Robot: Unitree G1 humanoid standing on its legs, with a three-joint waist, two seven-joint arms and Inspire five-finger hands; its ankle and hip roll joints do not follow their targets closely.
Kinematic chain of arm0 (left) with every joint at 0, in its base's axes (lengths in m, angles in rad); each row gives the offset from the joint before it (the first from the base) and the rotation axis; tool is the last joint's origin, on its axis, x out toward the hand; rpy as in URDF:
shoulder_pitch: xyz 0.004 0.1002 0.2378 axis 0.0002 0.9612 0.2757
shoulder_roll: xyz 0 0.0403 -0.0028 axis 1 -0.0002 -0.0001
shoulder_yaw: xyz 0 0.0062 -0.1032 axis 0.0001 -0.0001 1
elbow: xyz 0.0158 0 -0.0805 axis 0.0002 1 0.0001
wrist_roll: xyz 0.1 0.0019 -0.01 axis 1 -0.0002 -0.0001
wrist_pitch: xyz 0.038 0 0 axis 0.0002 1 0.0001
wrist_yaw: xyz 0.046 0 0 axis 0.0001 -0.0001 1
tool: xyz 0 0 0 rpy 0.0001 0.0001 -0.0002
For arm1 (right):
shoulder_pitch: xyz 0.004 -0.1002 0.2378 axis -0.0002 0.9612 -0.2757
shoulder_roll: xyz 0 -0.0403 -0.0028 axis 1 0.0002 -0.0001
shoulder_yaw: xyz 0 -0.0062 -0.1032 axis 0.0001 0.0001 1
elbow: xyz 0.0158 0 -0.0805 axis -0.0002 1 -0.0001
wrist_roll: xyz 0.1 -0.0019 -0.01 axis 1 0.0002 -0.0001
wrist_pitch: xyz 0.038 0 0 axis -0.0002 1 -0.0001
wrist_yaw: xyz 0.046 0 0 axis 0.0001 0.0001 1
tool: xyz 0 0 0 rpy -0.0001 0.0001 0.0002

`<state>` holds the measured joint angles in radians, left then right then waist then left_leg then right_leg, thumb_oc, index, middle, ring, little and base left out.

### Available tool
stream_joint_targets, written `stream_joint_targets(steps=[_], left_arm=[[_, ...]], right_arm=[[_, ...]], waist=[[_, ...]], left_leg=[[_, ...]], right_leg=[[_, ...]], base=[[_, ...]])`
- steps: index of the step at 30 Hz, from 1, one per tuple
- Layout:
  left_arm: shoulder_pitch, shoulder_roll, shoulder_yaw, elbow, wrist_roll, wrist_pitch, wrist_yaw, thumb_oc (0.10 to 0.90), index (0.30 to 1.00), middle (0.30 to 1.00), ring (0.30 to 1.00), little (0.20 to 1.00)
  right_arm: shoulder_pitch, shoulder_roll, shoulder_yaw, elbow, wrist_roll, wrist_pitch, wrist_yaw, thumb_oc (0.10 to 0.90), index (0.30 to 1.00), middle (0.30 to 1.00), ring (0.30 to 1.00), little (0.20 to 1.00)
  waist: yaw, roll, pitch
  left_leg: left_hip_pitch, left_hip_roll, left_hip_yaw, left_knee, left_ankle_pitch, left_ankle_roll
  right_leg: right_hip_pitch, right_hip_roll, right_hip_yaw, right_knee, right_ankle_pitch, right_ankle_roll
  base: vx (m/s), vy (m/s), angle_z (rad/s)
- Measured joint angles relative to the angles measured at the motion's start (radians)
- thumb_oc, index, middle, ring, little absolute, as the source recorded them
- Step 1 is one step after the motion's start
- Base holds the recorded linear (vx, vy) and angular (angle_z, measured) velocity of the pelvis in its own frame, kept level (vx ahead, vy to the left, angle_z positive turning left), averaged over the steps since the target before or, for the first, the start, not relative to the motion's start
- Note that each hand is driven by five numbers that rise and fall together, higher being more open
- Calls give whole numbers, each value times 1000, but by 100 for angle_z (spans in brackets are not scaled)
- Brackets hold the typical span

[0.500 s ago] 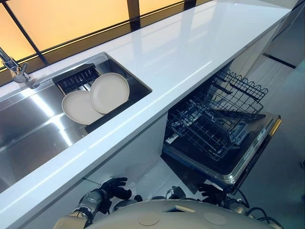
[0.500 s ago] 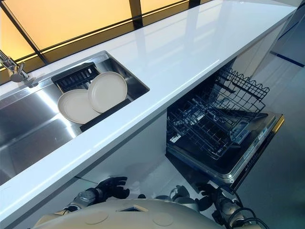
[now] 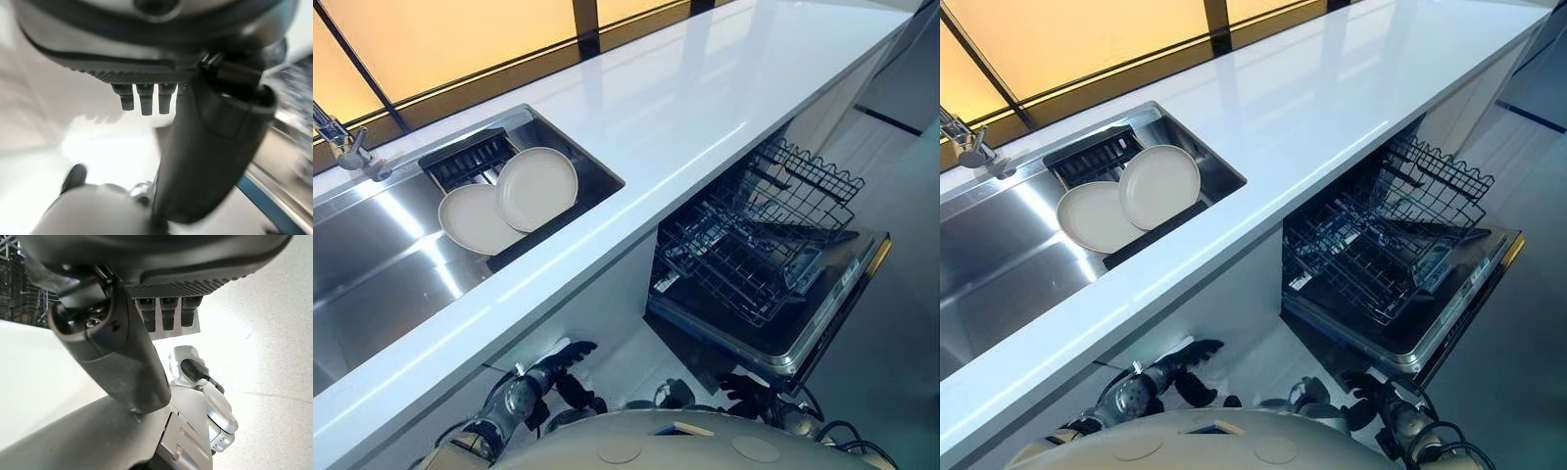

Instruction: Pick up plates and place into dishwasher.

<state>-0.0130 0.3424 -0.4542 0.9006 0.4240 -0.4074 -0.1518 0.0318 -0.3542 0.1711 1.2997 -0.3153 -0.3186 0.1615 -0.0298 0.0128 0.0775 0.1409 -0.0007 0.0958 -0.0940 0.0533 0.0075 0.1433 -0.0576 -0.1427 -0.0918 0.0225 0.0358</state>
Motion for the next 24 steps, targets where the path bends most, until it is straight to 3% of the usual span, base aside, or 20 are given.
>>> stream_joint_targets(steps=[4, 5, 8, 13, 16, 19, 22, 24], left_arm=[[-27, 67, -31, -299, -192, -1, -218, 800, 900, 900, 900, 900], [-16, 64, -32, -374, -297, 35, -283, 800, 900, 900, 900, 900], [-8, 78, -32, -691, -665, 255, -652, 800, 900, 900, 900, 900], [-35, 32, 29, -960, -1072, 529, -921, 800, 900, 900, 900, 900], [-62, -77, 58, -1014, -1291, 671, -1017, 800, 900, 900, 900, 900], [-81, -164, 54, -1031, -1520, 811, -1025, 800, 900, 900, 900, 900], [-86, -176, 55, -1045, -1703, 883, -989, 800, 900, 900, 900, 900], [-86, -173, 57, -1079, -1830, 877, -922, 800, 900, 900, 900, 900]], right_arm=[[-9, -15, 0, -26, 1, 12, 2, 800, 900, 900, 900, 900], [-11, -16, 0, -29, 2, 12, 2, 800, 900, 900, 900, 900], [-22, -14, -1, -28, 1, 14, 2, 800, 900, 900, 900, 900], [-22, -12, -1, -26, -1, 13, -6, 800, 900, 900, 900, 900], [-21, -2, 0, -26, -2, 12, -15, 800, 900, 900, 900, 900], [-23, 9, 13, -23, -1, 14, -32, 800, 900, 900, 900, 900], [-25, 13, 40, -23, 0, 16, -50, 800, 900, 900, 900, 900], [-29, 16, 70, -23, 2, 27, -61, 800, 900, 900, 900, 900]], waist=[[-1, 13, 20], [1, 13, 31], [14, 6, 50], [8, 10, 50], [5, 11, 44], [0, 4, 40], [-2, -1, 33], [-1, -6, 28]], left_leg=[[0, 1, -2, 0, 0, 0], [0, 1, -5, 0, 1, -1], [-11, 5, -8, 0, 7, -5], [-5, 3, -11, 0, 6, -4], [0, 1, -9, 0, 4, -2], [5, 1, -7, 2, 2, -3], [6, 2, -7, 2, 2, -3], [7, 2, -7, 2, 2, -3]], right_leg=[[0, 0, 0, 0, 0, 0], [0, 0, 0, 0, 0, 0], [-6, 2, -2, 0, 3, -4], [0, 4, 1, 0, 3, -4], [2, 4, 11, 0, 3, -4], [4, 7, 16, 0, 3, -4], [5, 8, 17, 0, 3, -4], [6, 7, 17, -1, 3, -4]], base=[[0, 0, 0], [0, 0, 0], [0, -13, 6], [15, -24, 0], [24, -41, -6], [16, -33, -6], [6, -22, 0], [0, 0, 0]])
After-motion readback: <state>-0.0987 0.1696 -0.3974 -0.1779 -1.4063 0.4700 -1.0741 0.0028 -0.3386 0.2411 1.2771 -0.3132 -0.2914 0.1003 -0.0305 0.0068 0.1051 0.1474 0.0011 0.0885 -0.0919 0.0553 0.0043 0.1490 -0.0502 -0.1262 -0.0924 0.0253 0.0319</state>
